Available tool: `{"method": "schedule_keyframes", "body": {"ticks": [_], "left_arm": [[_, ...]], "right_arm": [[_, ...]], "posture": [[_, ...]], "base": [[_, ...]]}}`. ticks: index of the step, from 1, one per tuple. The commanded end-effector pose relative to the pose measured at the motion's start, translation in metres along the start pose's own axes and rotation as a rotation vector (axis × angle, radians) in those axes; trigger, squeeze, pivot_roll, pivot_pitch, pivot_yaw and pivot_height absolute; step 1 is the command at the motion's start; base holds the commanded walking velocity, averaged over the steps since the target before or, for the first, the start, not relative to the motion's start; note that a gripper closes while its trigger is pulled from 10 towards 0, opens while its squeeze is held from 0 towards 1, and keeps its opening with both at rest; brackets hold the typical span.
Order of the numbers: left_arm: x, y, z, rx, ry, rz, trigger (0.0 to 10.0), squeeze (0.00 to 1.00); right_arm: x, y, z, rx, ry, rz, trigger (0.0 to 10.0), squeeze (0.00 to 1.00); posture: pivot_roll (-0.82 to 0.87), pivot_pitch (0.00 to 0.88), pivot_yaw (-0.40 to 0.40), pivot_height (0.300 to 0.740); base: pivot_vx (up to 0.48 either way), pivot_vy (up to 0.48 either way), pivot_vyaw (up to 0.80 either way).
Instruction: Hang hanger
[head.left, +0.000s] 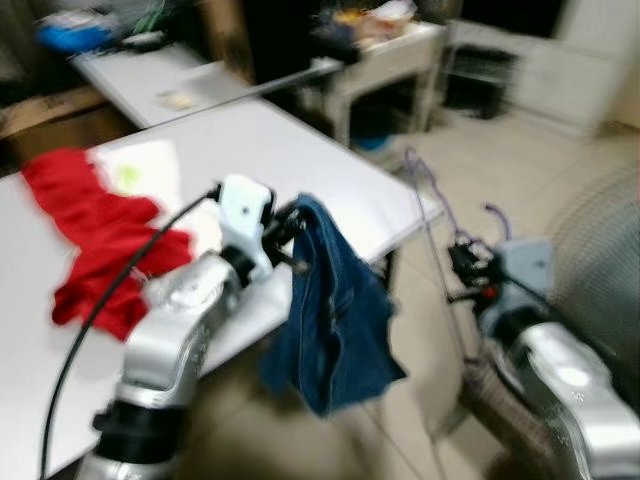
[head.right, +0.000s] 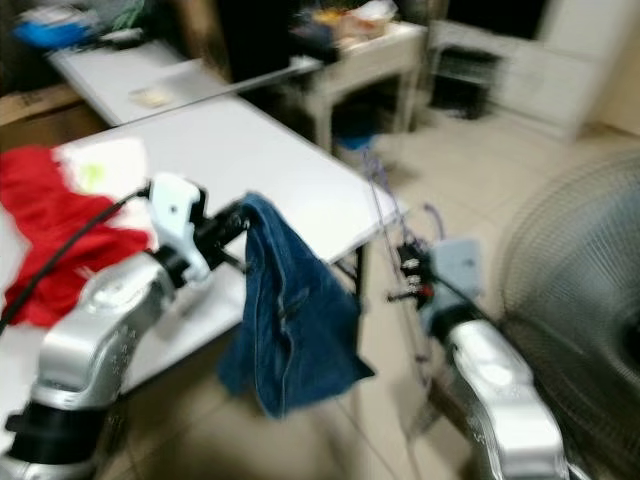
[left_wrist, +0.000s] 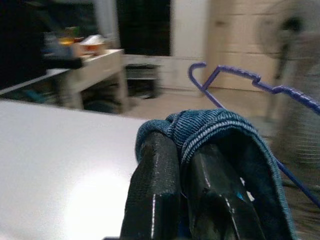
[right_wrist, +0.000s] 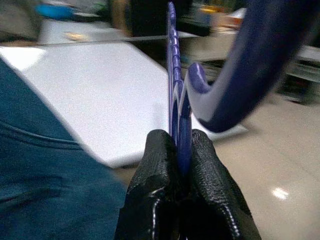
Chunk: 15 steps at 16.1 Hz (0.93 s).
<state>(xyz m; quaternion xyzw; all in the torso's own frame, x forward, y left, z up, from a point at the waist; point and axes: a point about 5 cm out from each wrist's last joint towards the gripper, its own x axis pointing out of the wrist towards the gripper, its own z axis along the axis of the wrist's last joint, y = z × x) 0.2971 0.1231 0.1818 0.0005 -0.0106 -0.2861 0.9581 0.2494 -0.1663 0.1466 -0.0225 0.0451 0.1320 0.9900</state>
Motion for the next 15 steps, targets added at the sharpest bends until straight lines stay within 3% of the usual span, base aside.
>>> {"method": "schedule_keyframes", "body": {"ticks": [1, 4, 7, 8, 9, 10, 11, 13, 14, 15], "left_arm": [[0.004, -0.002, 0.009, 0.014, -0.041, -0.016, 10.0, 0.0], [0.015, -0.001, 0.015, 0.027, -0.064, -0.05, 10.0, 0.0], [0.039, 0.008, 0.043, 0.057, -0.14, -0.085, 10.0, 0.0], [0.056, 0.03, 0.08, 0.114, -0.225, -0.04, 10.0, 0.0], [0.056, 0.03, 0.08, 0.114, -0.225, -0.04, 10.0, 0.0], [0.062, 0.049, 0.106, 0.158, -0.272, 0.037, 10.0, 0.0], [0.055, 0.097, 0.165, 0.289, -0.36, 0.309, 10.0, 0.0], [0.042, 0.118, 0.194, 0.355, -0.407, 0.441, 10.0, 0.0], [0.038, 0.12, 0.203, 0.433, -0.414, 0.466, 10.0, 0.0], [0.038, 0.12, 0.203, 0.433, -0.414, 0.466, 10.0, 0.0]], "right_arm": [[-0.004, -0.009, 0.002, -0.007, -0.013, -0.036, 10.0, 0.0], [-0.005, -0.009, 0.003, -0.003, -0.027, -0.049, 10.0, 0.0], [-0.004, -0.007, 0.003, -0.001, -0.034, -0.045, 10.0, 0.0], [-0.001, -0.006, 0.005, -0.002, -0.04, -0.036, 10.0, 0.0], [-0.001, -0.006, 0.005, -0.002, -0.04, -0.036, 10.0, 0.0], [0.0, -0.005, 0.006, -0.003, -0.044, -0.031, 10.0, 0.0], [0.001, -0.005, 0.008, -0.005, -0.051, -0.028, 10.0, 0.0], [0.0, -0.006, 0.008, -0.005, -0.052, -0.03, 10.0, 0.0], [-0.001, -0.005, 0.008, 0.002, -0.055, -0.038, 10.0, 0.0], [-0.001, -0.005, 0.008, 0.002, -0.055, -0.038, 10.0, 0.0]], "posture": [[-0.02, 0.0, 0.061, 0.74], [-0.02, 0.0, 0.062, 0.74], [-0.01, 0.0, 0.05, 0.74], [-0.01, 0.0, 0.041, 0.74], [-0.01, 0.0, 0.041, 0.74], [-0.01, 0.0, 0.042, 0.74], [-0.01, 0.0, 0.049, 0.74], [-0.01, 0.0, 0.053, 0.74], [-0.01, 0.0, 0.06, 0.74], [-0.01, 0.0, 0.06, 0.74]], "base": [[0.345, 0.0, 0.0], [0.349, 0.0, 0.0], [0.347, 0.0, 0.0], [0.349, 0.0, 0.0], [0.349, 0.0, 0.0], [0.345, 0.0, 0.0], [0.304, 0.0, 0.0], [0.296, 0.0, 0.0], [0.0, 0.0, 0.0], [0.0, 0.0, 0.0]]}}
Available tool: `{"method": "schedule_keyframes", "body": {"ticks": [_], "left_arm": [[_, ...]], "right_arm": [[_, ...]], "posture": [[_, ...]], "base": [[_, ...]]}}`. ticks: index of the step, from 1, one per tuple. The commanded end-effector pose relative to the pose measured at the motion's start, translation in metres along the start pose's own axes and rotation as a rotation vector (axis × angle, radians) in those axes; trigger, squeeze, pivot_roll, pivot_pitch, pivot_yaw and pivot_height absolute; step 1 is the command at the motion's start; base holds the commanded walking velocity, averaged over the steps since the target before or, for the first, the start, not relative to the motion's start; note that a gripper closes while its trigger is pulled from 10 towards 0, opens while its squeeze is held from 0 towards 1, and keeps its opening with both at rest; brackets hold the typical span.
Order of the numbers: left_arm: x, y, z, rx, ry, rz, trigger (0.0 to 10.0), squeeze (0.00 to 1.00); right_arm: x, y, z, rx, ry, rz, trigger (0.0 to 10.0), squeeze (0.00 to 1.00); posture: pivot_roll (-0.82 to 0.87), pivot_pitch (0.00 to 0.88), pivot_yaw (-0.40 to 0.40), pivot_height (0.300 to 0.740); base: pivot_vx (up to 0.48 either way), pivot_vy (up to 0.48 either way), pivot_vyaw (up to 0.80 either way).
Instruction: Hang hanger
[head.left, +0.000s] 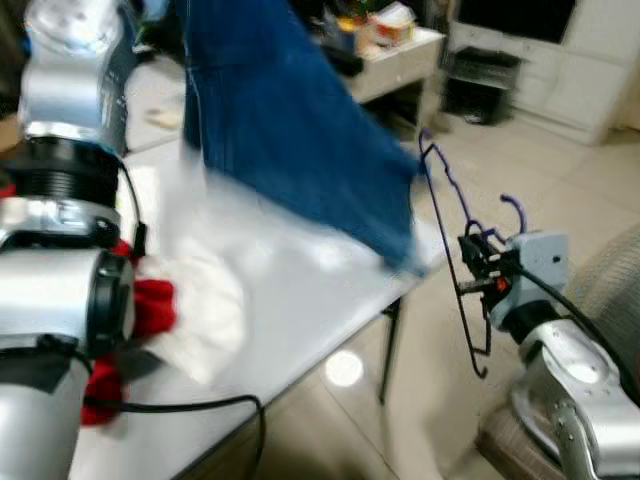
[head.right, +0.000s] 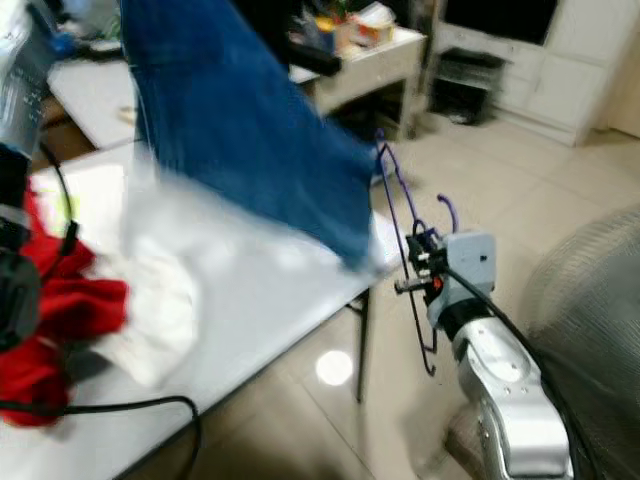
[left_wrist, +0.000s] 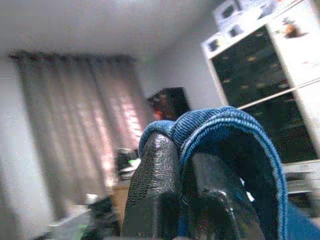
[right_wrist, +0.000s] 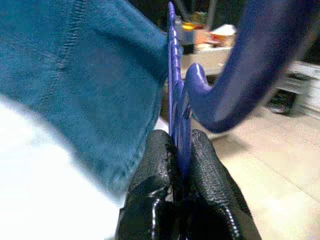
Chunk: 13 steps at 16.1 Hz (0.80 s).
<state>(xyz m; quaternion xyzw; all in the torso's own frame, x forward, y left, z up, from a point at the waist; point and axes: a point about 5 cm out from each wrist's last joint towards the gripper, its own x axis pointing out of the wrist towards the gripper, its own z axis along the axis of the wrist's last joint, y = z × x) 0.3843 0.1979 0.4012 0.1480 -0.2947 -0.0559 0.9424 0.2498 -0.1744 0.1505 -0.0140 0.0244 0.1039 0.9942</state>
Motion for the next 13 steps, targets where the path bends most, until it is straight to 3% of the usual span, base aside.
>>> {"method": "schedule_keyframes", "body": {"ticks": [1, 4, 6, 8, 9, 10, 12, 13], "left_arm": [[-0.005, -0.003, -0.018, 0.055, 0.068, -0.018, 10.0, 0.0], [-0.016, -0.02, -0.046, 0.146, 0.155, -0.187, 10.0, 0.0], [-0.038, -0.026, -0.069, 0.178, 0.26, -0.341, 10.0, 0.0], [-0.049, -0.026, -0.076, 0.162, 0.302, -0.383, 10.0, 0.0], [-0.065, -0.027, -0.085, 0.169, 0.376, -0.477, 10.0, 0.0], [-0.081, -0.017, -0.096, 0.31, 0.479, -0.535, 10.0, 0.0], [-0.078, 0.0, -0.096, 0.41, 0.503, -0.456, 10.0, 0.0], [-0.07, 0.016, -0.086, 0.419, 0.476, -0.318, 10.0, 0.0]], "right_arm": [[0.0, 0.005, 0.004, -0.006, -0.014, 0.017, 10.0, 0.0], [-0.001, 0.009, 0.003, -0.012, -0.006, 0.036, 10.0, 0.0], [-0.001, 0.012, 0.005, -0.009, -0.012, 0.076, 10.0, 0.0], [-0.001, 0.012, 0.007, -0.01, -0.02, 0.09, 10.0, 0.0], [-0.001, 0.013, 0.008, -0.009, -0.028, 0.104, 10.0, 0.0], [0.0, 0.013, 0.009, -0.01, -0.03, 0.112, 10.0, 0.0], [0.002, 0.013, 0.009, -0.009, -0.03, 0.118, 10.0, 0.0], [0.004, 0.014, 0.009, -0.013, -0.027, 0.127, 10.0, 0.0]], "posture": [[-0.01, 0.0, 0.063, 0.74], [-0.02, 0.0, 0.075, 0.74], [-0.02, 0.0, 0.083, 0.74], [-0.01, 0.0, 0.082, 0.74], [-0.01, 0.0, 0.082, 0.74], [0.0, 0.0, 0.069, 0.74], [0.01, 0.0, 0.063, 0.74], [0.01, 0.0, 0.063, 0.74]], "base": [[0.0, 0.0, 0.0], [0.0, 0.0, 0.0], [0.0, 0.0, 0.0], [0.0, 0.0, 0.0], [0.0, 0.0, 0.0], [0.0, 0.0, 0.0], [0.0, 0.0, 0.0], [0.0, 0.0, 0.0]]}}
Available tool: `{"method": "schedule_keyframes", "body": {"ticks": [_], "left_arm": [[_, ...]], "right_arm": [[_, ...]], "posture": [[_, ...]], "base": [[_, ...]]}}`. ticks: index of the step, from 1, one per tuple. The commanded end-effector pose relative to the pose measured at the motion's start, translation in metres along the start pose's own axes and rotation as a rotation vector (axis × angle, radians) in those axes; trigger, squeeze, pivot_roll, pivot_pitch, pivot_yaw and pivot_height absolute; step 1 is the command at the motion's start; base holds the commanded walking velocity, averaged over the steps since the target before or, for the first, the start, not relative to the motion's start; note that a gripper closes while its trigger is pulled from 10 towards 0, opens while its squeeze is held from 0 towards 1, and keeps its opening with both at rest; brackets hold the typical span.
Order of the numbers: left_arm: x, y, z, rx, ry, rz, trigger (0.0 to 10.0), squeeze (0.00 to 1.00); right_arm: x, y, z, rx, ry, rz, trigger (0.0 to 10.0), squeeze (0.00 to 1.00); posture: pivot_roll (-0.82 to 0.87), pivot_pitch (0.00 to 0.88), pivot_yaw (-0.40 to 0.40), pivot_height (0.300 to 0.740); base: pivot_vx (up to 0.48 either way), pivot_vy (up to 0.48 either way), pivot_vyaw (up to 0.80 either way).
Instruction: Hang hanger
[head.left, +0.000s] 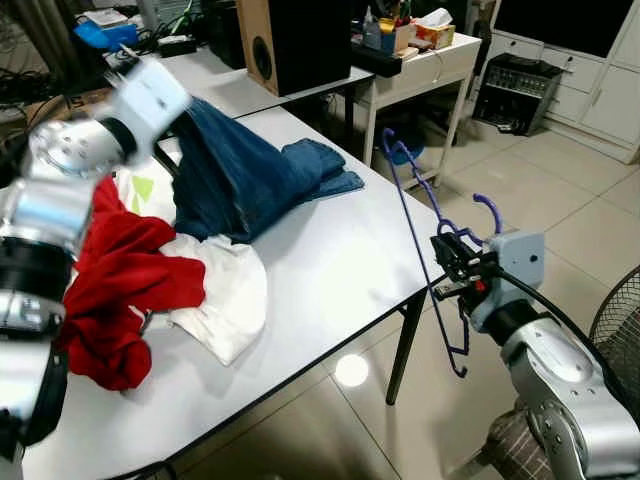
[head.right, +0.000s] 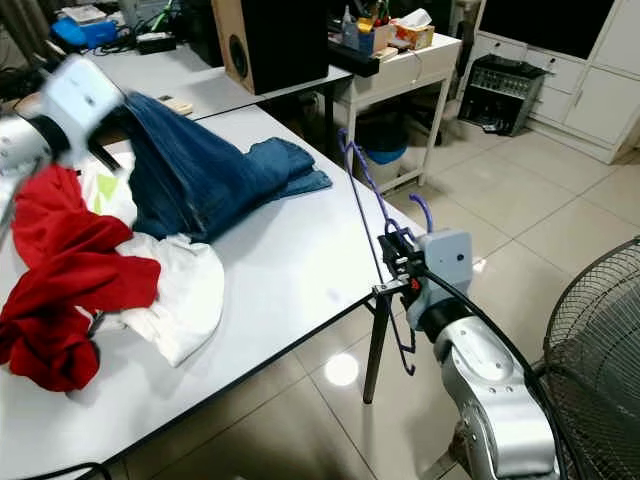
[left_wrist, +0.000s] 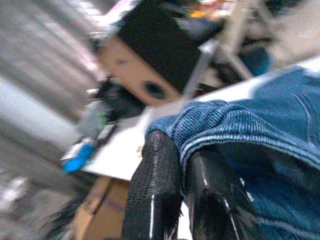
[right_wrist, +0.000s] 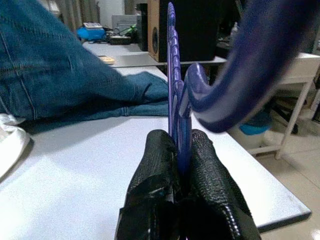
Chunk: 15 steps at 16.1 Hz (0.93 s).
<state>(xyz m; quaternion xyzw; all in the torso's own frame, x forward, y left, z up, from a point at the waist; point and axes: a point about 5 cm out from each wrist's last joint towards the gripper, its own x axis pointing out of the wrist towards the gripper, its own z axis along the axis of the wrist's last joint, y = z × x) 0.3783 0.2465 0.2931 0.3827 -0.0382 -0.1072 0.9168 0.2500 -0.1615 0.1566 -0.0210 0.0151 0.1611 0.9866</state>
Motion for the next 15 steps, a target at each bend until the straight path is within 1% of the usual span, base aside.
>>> {"method": "schedule_keyframes", "body": {"ticks": [1, 2, 3, 4, 5, 6, 7, 8, 9, 10, 11, 12, 13, 14, 15], "left_arm": [[-0.005, 0.027, 0.018, -0.017, -0.068, 0.129, 10.0, 0.0], [-0.005, 0.03, 0.023, -0.031, -0.096, 0.142, 10.0, 0.0], [-0.008, 0.029, 0.039, -0.09, -0.176, 0.109, 10.0, 0.0], [-0.009, 0.02, 0.054, -0.15, -0.257, 0.009, 10.0, 0.0], [-0.01, 0.006, 0.067, -0.19, -0.323, -0.125, 10.0, 0.0], [-0.015, -0.014, 0.077, -0.162, -0.365, -0.315, 10.0, 0.0], [-0.016, -0.018, 0.078, -0.161, -0.363, -0.352, 10.0, 0.0], [-0.02, -0.024, 0.08, -0.17, -0.363, -0.413, 10.0, 0.0], [-0.023, -0.028, 0.084, -0.182, -0.374, -0.451, 10.0, 0.0], [-0.025, -0.029, 0.088, -0.207, -0.396, -0.462, 10.0, 0.0], [-0.026, -0.03, 0.094, -0.247, -0.418, -0.464, 10.0, 0.0], [-0.026, -0.031, 0.098, -0.255, -0.431, -0.467, 10.0, 0.0], [-0.024, -0.034, 0.108, -0.279, -0.465, -0.449, 10.0, 0.0], [-0.022, -0.036, 0.115, -0.305, -0.488, -0.432, 10.0, 0.0], [-0.019, -0.037, 0.123, -0.339, -0.512, -0.403, 10.0, 0.0]], "right_arm": [[0.005, 0.0, 0.0, -0.013, 0.013, 0.011, 10.0, 0.0], [0.006, 0.0, -0.002, -0.023, 0.024, 0.008, 10.0, 0.0], [0.011, -0.005, -0.006, -0.053, 0.058, -0.004, 10.0, 0.0], [0.019, -0.013, -0.007, -0.062, 0.089, -0.012, 10.0, 0.0], [0.031, -0.02, -0.005, -0.06, 0.109, 0.003, 10.0, 0.0], [0.049, -0.03, -0.002, -0.089, 0.137, 0.016, 10.0, 0.0], [0.054, -0.03, -0.002, -0.081, 0.143, 0.032, 10.0, 0.0], [0.069, -0.028, -0.003, -0.083, 0.172, 0.09, 10.0, 0.0], [0.082, -0.025, -0.004, -0.095, 0.196, 0.14, 10.0, 0.0], [0.098, -0.015, -0.006, -0.091, 0.234, 0.197, 10.0, 0.0], [0.114, -0.001, -0.008, -0.081, 0.287, 0.254, 10.0, 0.0], [0.12, 0.006, -0.009, -0.083, 0.305, 0.277, 10.0, 0.0], [0.134, 0.026, -0.006, -0.07, 0.31, 0.329, 10.0, 0.0], [0.142, 0.04, 0.0, -0.042, 0.281, 0.366, 10.0, 0.0], [0.149, 0.054, 0.009, 0.023, 0.228, 0.407, 10.0, 0.0]], "posture": [[0.01, 0.0, 0.065, 0.74], [0.01, 0.0, 0.065, 0.74], [0.01, 0.0, 0.07, 0.74], [0.01, 0.0, 0.079, 0.74], [0.01, 0.0, 0.084, 0.74], [0.01, 0.0, 0.089, 0.74], [0.01, 0.0, 0.091, 0.74], [0.01, 0.0, 0.091, 0.74], [0.02, 0.0, 0.09, 0.74], [0.03, 0.0, 0.086, 0.74], [0.03, 0.0, 0.085, 0.74], [0.05, 0.0, 0.073, 0.74], [0.05, 0.0, 0.073, 0.74], [0.08, 0.0, 0.06, 0.74], [0.08, 0.0, 0.058, 0.74]], "base": [[0.0, 0.0, 0.0], [0.0, 0.0, 0.0], [0.0, 0.0, 0.0], [0.0, 0.0, 0.0], [0.0, 0.0, 0.0], [0.0, 0.0, 0.0], [0.0, 0.0, 0.0], [0.0, 0.0, 0.0], [0.0, 0.0, 0.0], [0.0, 0.0, 0.0], [0.0, 0.0, 0.0], [0.0, 0.0, 0.0], [0.0, 0.0, 0.0], [0.0, 0.0, 0.0], [0.0, 0.0, 0.0]]}}
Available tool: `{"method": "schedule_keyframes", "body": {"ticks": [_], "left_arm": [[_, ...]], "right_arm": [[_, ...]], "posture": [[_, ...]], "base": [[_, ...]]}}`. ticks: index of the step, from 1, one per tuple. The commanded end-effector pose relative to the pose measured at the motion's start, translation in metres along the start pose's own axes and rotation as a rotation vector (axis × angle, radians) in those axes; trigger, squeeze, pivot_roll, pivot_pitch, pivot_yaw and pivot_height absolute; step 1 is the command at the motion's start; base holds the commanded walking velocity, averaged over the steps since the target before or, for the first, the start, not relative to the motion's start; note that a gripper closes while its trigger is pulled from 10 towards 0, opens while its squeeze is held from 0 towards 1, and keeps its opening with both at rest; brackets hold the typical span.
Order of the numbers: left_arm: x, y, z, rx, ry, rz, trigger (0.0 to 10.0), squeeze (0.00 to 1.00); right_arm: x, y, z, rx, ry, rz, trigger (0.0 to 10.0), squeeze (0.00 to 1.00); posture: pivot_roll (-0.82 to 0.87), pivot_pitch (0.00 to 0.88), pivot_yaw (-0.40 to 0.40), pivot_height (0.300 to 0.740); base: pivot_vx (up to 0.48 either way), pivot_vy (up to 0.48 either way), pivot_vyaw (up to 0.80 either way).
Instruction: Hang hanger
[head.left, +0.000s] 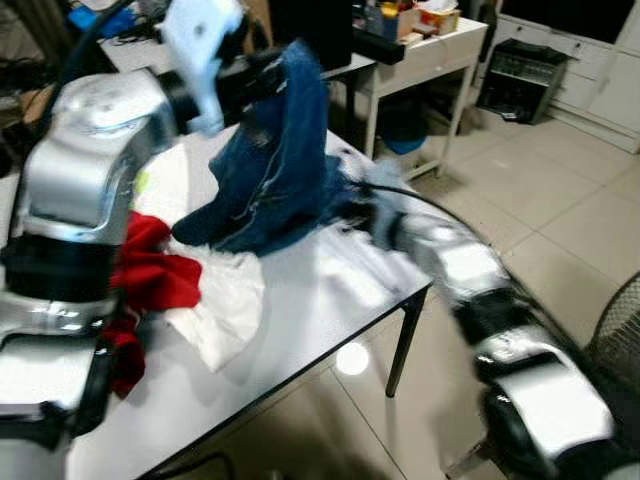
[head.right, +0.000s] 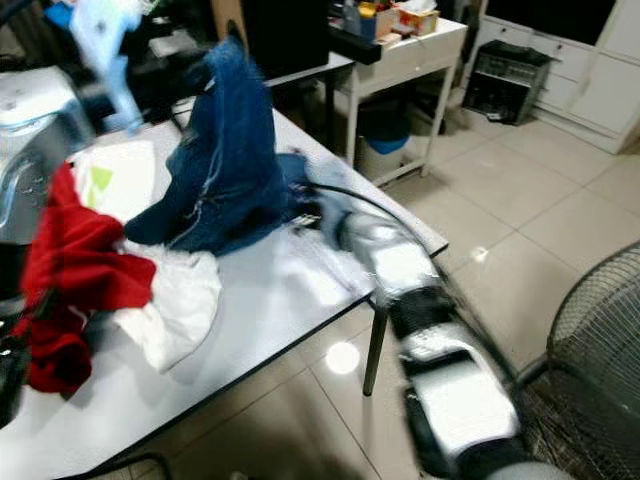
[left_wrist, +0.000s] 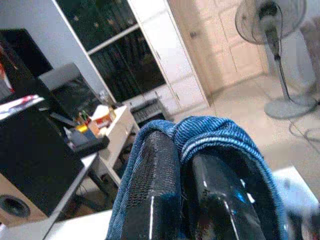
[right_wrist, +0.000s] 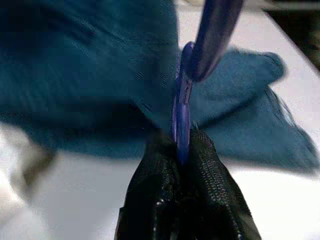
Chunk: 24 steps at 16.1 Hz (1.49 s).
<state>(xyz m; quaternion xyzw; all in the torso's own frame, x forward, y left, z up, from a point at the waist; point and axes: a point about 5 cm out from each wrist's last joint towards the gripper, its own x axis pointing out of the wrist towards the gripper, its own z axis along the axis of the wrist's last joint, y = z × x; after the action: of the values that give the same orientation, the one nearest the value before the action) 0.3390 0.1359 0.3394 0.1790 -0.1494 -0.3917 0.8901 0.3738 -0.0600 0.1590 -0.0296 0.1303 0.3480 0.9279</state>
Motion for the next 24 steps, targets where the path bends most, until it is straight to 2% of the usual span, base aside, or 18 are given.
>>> {"method": "schedule_keyframes", "body": {"ticks": [1, 2, 3, 5, 7, 9, 10, 11, 12, 13, 14, 15, 16, 18, 19, 22, 23, 24], "left_arm": [[0.004, 0.002, 0.017, -0.004, -0.07, 0.034, 10.0, 0.0], [0.012, -0.005, 0.016, -0.027, -0.085, 0.034, 10.0, 0.0], [0.014, -0.006, 0.015, -0.031, -0.085, 0.038, 10.0, 0.0], [0.023, -0.008, 0.001, -0.021, -0.047, 0.08, 10.0, 0.0], [0.025, -0.008, -0.034, 0.069, 0.098, 0.136, 10.0, 0.0], [0.018, -0.011, -0.073, 0.106, 0.254, 0.156, 10.0, 0.0], [0.015, -0.015, -0.088, 0.103, 0.315, 0.149, 10.0, 0.0], [0.006, -0.033, -0.129, 0.1, 0.47, 0.084, 10.0, 0.0], [0.004, -0.038, -0.137, 0.104, 0.502, 0.063, 10.0, 0.0], [-0.006, -0.053, -0.169, 0.075, 0.617, 0.0, 10.0, 0.64], [-0.023, -0.066, -0.2, 0.084, 0.77, -0.063, 10.0, 1.0], [-0.036, -0.07, -0.217, 0.093, 0.849, -0.078, 10.0, 1.0], [-0.039, -0.071, -0.22, 0.083, 0.852, -0.083, 10.0, 1.0], [-0.04, -0.067, -0.21, -0.066, 0.753, -0.065, 10.0, 1.0], [-0.046, -0.061, -0.204, -0.09, 0.689, -0.104, 10.0, 1.0], [-0.065, -0.039, -0.189, -0.126, 0.605, -0.08, 10.0, 1.0], [-0.077, -0.024, -0.175, -0.124, 0.559, -0.062, 10.0, 1.0], [-0.083, -0.016, -0.167, -0.117, 0.535, -0.038, 10.0, 1.0]], "right_arm": [[0.003, 0.003, 0.007, 0.047, -0.067, 0.013, 10.0, 0.0], [0.004, -0.005, 0.013, 0.094, -0.139, -0.06, 10.0, 0.0], [0.003, -0.009, 0.013, 0.115, -0.158, -0.085, 10.0, 0.0], [-0.011, -0.037, 0.008, 0.139, -0.209, -0.246, 10.0, 0.0], [-0.038, -0.067, -0.008, 0.132, -0.222, -0.387, 10.0, 0.0], [-0.066, -0.088, -0.023, 0.079, -0.215, -0.468, 10.0, 0.0], [-0.076, -0.092, -0.026, 0.058, -0.218, -0.479, 10.0, 0.0], [-0.098, -0.095, -0.026, 0.008, -0.248, -0.482, 10.0, 0.0], [-0.101, -0.094, -0.025, -0.002, -0.257, -0.475, 10.0, 0.0], [-0.111, -0.088, -0.021, -0.022, -0.284, -0.466, 10.0, 0.0], [-0.116, -0.079, -0.018, -0.029, -0.314, -0.451, 10.0, 0.0], [-0.119, -0.071, -0.016, -0.043, -0.325, -0.45, 10.0, 0.0], [-0.12, -0.069, -0.016, -0.052, -0.323, -0.464, 10.0, 0.0], [-0.124, -0.057, -0.013, -0.043, -0.343, -0.442, 10.0, 0.0], [-0.128, -0.052, -0.01, -0.033, -0.356, -0.449, 10.0, 0.0], [-0.137, -0.044, 0.003, -0.012, -0.442, -0.465, 10.0, 0.0], [-0.141, -0.043, 0.01, -0.008, -0.466, -0.482, 10.0, 0.0], [-0.143, -0.043, 0.014, -0.012, -0.476, -0.49, 10.0, 0.0]], "posture": [[0.08, 0.0, 0.061, 0.74], [0.08, 0.0, 0.067, 0.74], [0.07, 0.0, 0.072, 0.74], [0.05, 0.0, 0.091, 0.74], [0.04, 0.0, 0.106, 0.74], [0.02, 0.0, 0.123, 0.74], [0.02, 0.0, 0.123, 0.74], [0.0, 0.0, 0.134, 0.74], [0.0, 0.0, 0.136, 0.74], [-0.01, 0.0, 0.138, 0.74], [-0.01, 0.0, 0.138, 0.74], [-0.02, 0.0, 0.142, 0.74], [-0.02, 0.0, 0.143, 0.74], [-0.01, 0.0, 0.135, 0.74], [-0.01, 0.0, 0.131, 0.74], [0.0, 0.0, 0.117, 0.74], [0.0, 0.0, 0.118, 0.74], [0.0, 0.0, 0.119, 0.74]], "base": [[0.0, 0.0, 0.0], [0.0, 0.0, 0.0], [0.0, 0.0, 0.0], [0.0, 0.0, 0.0], [0.0, 0.0, 0.0], [0.0, 0.0, 0.0], [0.0, 0.0, 0.0], [0.0, 0.0, 0.0], [0.0, 0.0, 0.0], [0.0, 0.0, 0.0], [0.0, 0.0, 0.0], [0.0, 0.0, 0.0], [0.0, 0.0, 0.0], [0.0, 0.0, 0.0], [0.0, 0.0, 0.0], [0.0, 0.0, 0.0], [0.0, 0.0, 0.0], [0.0, 0.0, 0.0]]}}
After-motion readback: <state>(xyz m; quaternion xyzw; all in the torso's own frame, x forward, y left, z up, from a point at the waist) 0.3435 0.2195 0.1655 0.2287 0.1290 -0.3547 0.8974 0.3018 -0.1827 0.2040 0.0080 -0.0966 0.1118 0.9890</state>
